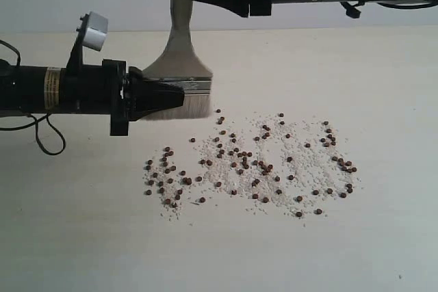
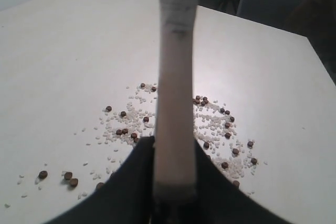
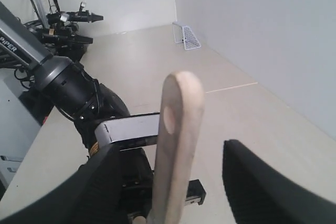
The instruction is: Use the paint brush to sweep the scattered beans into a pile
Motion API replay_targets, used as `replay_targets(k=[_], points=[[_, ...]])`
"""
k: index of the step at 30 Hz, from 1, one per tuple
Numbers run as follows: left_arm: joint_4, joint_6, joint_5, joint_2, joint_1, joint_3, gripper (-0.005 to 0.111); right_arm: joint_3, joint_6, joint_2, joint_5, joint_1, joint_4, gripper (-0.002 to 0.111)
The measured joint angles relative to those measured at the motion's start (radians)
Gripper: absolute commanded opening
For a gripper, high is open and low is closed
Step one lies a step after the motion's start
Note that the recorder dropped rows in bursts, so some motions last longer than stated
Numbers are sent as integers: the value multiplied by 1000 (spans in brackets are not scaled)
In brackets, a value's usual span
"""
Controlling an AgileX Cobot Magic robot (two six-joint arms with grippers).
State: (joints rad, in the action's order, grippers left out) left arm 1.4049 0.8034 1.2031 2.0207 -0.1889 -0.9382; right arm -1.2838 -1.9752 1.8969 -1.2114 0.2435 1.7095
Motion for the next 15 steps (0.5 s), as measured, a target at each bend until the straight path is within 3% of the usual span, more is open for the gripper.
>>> replay_targets(k=[15], points=[[5,0,0,0,0,-2,0,-11,-20,29,0,58,16,57]])
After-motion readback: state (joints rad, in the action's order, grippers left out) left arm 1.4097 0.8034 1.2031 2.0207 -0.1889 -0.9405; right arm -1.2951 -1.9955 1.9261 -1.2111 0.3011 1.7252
